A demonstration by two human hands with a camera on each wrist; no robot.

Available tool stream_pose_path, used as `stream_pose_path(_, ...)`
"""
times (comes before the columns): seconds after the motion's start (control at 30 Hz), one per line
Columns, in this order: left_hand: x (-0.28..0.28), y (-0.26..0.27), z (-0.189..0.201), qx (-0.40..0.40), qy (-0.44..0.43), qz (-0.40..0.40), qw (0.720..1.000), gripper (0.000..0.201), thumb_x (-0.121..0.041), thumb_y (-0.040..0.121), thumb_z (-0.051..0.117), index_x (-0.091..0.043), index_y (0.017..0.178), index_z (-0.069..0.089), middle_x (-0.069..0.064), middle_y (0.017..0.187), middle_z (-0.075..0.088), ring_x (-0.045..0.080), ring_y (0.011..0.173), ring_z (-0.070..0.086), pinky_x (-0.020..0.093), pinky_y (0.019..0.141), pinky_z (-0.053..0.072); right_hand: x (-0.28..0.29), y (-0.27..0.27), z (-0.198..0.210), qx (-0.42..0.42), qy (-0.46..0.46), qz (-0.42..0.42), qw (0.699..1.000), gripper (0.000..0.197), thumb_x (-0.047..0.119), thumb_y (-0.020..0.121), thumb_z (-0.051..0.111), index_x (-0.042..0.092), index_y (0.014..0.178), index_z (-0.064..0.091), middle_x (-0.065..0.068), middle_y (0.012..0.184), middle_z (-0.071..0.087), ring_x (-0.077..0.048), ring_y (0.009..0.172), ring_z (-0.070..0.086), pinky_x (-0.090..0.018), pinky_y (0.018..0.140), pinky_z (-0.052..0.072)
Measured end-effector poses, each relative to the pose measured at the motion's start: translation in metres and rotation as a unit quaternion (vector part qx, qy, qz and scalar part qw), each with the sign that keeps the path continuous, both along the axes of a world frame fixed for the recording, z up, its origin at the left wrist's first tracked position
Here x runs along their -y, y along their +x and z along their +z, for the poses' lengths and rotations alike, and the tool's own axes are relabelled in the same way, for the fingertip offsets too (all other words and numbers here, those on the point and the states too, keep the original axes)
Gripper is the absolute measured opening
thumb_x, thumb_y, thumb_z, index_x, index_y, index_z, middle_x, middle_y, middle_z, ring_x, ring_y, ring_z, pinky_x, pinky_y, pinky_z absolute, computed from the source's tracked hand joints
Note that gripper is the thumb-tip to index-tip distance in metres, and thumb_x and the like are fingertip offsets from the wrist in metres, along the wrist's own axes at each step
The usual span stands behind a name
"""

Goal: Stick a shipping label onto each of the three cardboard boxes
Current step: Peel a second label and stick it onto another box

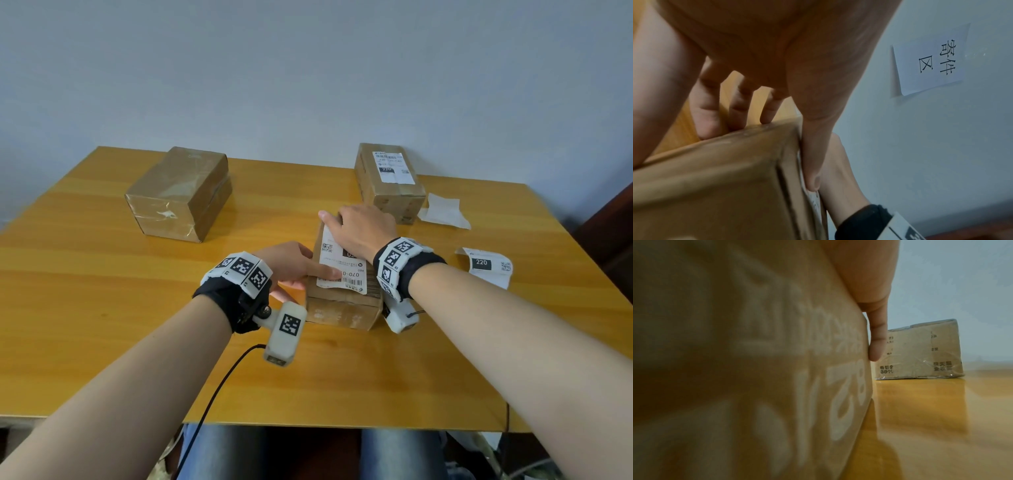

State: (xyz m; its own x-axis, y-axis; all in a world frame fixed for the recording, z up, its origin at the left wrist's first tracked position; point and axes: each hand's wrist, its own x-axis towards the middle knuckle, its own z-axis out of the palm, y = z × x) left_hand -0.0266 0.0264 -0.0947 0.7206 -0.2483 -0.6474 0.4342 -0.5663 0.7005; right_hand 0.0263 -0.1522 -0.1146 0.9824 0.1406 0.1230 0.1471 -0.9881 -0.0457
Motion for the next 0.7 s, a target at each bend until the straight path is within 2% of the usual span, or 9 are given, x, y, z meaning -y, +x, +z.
stream_pose_path(0.17,-0.001,0.004,-0.002,-0.008,-0.007,-0.006,1.000,0.056,-0.040,0.066,0.094,-0.022,0.108,0.061,-0.001,0.108,0.078,0.023,0.109,0.072,0.056,0.087,0.060,0.000,0.015,0.002,-0.008,-0.016,-0.008,1.000,0.079,0.068,0.103,0.018,0.012,0.070,0.063,-0.002,0.067,0.063,-0.023,0.063,0.061,-0.036,0.064,0.041)
stream_pose_path(0.33,-0.002,0.007,-0.004,-0.015,-0.014,-0.006,1.000,0.081,-0.045,0.048,0.097,-0.024,0.114,0.055,-0.001,0.109,0.078,0.021,0.105,0.073,0.057,0.082,0.061,0.002,0.025,0.001,0.003,0.001,-0.003,1.000,0.073,0.065,0.105,0.023,0.015,0.056,0.044,0.000,0.053,0.046,-0.023,0.050,0.050,-0.030,0.054,0.036)
stream_pose_path(0.47,-0.003,0.010,-0.006,-0.028,-0.021,0.001,0.999,0.099,-0.041,0.044,0.100,-0.022,0.125,0.047,0.003,0.117,0.075,0.025,0.108,0.072,0.058,0.077,0.061,0.005,0.033,0.001,0.009,0.024,0.001,1.000,0.071,0.061,0.107,0.028,0.016,0.054,0.042,0.001,0.050,0.041,-0.023,0.046,0.044,-0.030,0.053,0.038)
stream_pose_path(0.57,-0.003,0.011,-0.006,-0.034,-0.029,0.006,0.999,0.091,-0.036,0.054,0.100,-0.022,0.125,0.045,0.004,0.119,0.073,0.027,0.109,0.071,0.058,0.075,0.062,0.008,0.039,0.001,0.015,0.044,-0.005,0.999,0.069,0.059,0.108,0.030,0.016,0.055,0.040,0.001,0.050,0.037,-0.022,0.044,0.040,-0.029,0.051,0.034)
stream_pose_path(0.7,-0.001,0.013,-0.004,-0.029,-0.034,0.008,0.999,0.080,-0.033,0.061,0.098,-0.021,0.122,0.048,0.004,0.116,0.075,0.026,0.103,0.074,0.057,0.074,0.062,0.012,0.047,0.002,0.023,0.072,-0.016,0.997,0.069,0.057,0.109,0.032,0.015,0.054,0.040,-0.001,0.051,0.040,-0.023,0.045,0.043,-0.029,0.050,0.031)
